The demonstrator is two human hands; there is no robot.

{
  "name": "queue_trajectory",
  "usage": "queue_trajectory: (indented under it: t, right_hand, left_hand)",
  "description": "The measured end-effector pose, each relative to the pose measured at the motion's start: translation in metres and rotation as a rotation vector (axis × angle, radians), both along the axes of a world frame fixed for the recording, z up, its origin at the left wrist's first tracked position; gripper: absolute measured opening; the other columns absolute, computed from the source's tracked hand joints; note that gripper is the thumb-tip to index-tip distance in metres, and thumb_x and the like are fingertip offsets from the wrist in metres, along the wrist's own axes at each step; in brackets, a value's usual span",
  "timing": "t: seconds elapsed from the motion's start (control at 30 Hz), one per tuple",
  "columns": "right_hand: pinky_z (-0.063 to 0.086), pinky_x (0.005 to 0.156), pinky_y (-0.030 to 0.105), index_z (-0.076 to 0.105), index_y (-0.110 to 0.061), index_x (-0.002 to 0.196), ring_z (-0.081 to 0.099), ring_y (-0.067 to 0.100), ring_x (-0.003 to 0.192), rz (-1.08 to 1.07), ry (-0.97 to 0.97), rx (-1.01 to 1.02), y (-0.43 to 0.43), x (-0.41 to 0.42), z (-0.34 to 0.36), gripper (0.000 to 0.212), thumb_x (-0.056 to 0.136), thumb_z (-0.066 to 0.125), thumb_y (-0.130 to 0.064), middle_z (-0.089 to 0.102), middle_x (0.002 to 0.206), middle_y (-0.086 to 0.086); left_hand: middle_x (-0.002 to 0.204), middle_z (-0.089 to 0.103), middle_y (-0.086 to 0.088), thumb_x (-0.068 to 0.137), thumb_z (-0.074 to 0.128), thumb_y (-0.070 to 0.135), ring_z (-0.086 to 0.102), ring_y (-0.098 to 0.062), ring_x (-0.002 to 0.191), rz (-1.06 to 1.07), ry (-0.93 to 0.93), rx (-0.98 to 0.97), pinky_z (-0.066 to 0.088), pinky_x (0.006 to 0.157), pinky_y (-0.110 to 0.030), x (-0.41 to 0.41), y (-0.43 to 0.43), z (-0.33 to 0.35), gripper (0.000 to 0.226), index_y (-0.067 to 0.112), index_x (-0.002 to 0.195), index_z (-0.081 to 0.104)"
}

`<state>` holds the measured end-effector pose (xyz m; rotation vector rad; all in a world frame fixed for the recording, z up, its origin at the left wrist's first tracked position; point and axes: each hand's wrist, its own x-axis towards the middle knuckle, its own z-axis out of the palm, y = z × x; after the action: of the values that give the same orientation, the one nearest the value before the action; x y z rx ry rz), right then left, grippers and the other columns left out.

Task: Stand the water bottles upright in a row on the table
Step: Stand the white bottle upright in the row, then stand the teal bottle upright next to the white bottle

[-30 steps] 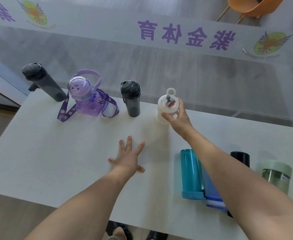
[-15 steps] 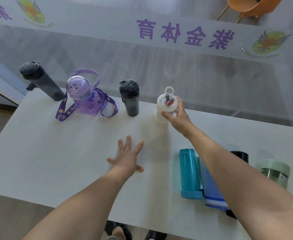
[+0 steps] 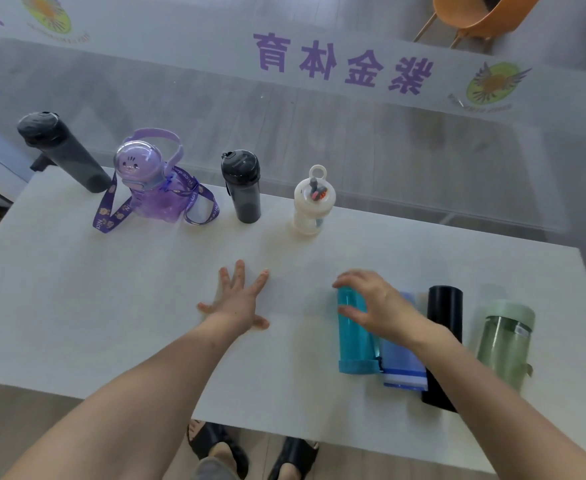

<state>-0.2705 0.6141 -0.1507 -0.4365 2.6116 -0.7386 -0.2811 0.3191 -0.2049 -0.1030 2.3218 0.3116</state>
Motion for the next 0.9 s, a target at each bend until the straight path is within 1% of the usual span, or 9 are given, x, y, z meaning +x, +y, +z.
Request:
queue_trajectory:
  t: [0.17,0.23,0.3,0.4,0.5,0.57,0.7,0.77,0.9]
  right_hand:
    - [0.008,0.129,0.041,0.042,-0.04,0.151,-0.008,0.021,0.161,0.342,-0.047,0.308,0.015,0.052,-0.012,0.087,0.076,0.067,-0.077,0.008,0.174,-0.005]
    - [0.008,0.128,0.044,0.037,-0.038,0.154,-0.019,0.022,0.159,0.388,-0.044,0.354,0.016,0.06,-0.018,0.094,0.074,0.072,-0.073,-0.007,0.174,-0.005]
    - [0.022,0.128,0.045,0.042,-0.035,0.152,-0.021,0.023,0.158,0.402,0.012,0.353,0.015,0.062,-0.022,0.081,0.081,0.076,-0.055,-0.007,0.175,-0.002]
    - [0.036,0.122,0.04,0.052,-0.035,0.146,-0.012,0.02,0.16,0.347,0.046,0.247,0.017,0.059,-0.027,0.065,0.086,0.075,-0.046,0.006,0.175,-0.003]
    - [0.026,0.124,0.037,0.06,-0.034,0.139,0.002,0.019,0.161,0.198,0.0,0.027,0.015,0.041,-0.021,0.062,0.082,0.081,-0.048,0.022,0.172,-0.003]
    - [0.025,0.126,0.039,0.063,-0.038,0.135,0.023,0.02,0.158,-0.016,-0.091,-0.149,0.014,0.022,-0.007,0.06,0.08,0.082,-0.051,0.037,0.166,-0.003]
    - [0.052,0.107,0.039,0.067,-0.043,0.121,0.065,0.01,0.117,-0.461,-0.24,-0.53,0.017,-0.014,0.013,0.044,0.082,0.069,-0.062,0.072,0.122,-0.012]
    - [0.056,0.101,0.042,0.068,-0.037,0.117,0.067,0.014,0.115,-0.606,-0.315,-0.672,0.02,-0.025,0.014,0.031,0.091,0.066,-0.054,0.074,0.114,-0.009]
    - [0.058,0.097,0.047,0.065,-0.03,0.121,0.062,0.027,0.124,-0.733,-0.388,-0.74,0.021,-0.034,0.015,0.026,0.104,0.057,-0.047,0.067,0.127,0.003]
  left_hand:
    - [0.166,-0.035,0.008,0.089,0.074,0.056,-0.031,-0.03,0.153,-0.029,0.019,0.037,0.02,0.104,-0.086,0.013,0.021,-0.003,0.1,0.06,0.157,0.001]
    - [0.165,-0.037,0.009,0.083,0.074,0.064,-0.033,-0.032,0.152,-0.054,0.018,0.032,0.019,0.104,-0.086,0.021,0.03,-0.008,0.104,0.063,0.156,0.0]
    - [0.163,-0.04,0.008,0.08,0.077,0.064,-0.034,-0.034,0.151,-0.084,0.019,-0.005,0.02,0.104,-0.086,0.024,0.033,-0.012,0.112,0.064,0.154,-0.007]
    - [0.163,-0.041,0.007,0.08,0.08,0.061,-0.035,-0.035,0.151,-0.097,0.022,-0.033,0.021,0.103,-0.086,0.022,0.032,-0.015,0.116,0.065,0.153,-0.011]
    - [0.162,-0.042,0.008,0.08,0.081,0.059,-0.035,-0.034,0.151,-0.089,0.013,-0.03,0.019,0.104,-0.086,0.022,0.032,-0.015,0.117,0.065,0.153,-0.01]
    - [0.162,-0.042,0.009,0.08,0.081,0.058,-0.036,-0.034,0.15,-0.086,0.012,-0.02,0.018,0.104,-0.087,0.022,0.032,-0.015,0.117,0.066,0.152,-0.01]
    - [0.162,-0.042,0.01,0.079,0.081,0.059,-0.036,-0.032,0.15,-0.08,0.015,-0.022,0.019,0.103,-0.086,0.022,0.031,-0.017,0.116,0.067,0.151,-0.009]
    - [0.162,-0.042,0.01,0.079,0.081,0.059,-0.036,-0.032,0.15,-0.083,0.019,-0.028,0.02,0.103,-0.086,0.022,0.031,-0.019,0.116,0.068,0.151,-0.01]
    - [0.162,-0.042,0.01,0.077,0.082,0.06,-0.036,-0.033,0.15,-0.082,0.025,-0.02,0.02,0.101,-0.087,0.022,0.031,-0.023,0.117,0.069,0.15,-0.008]
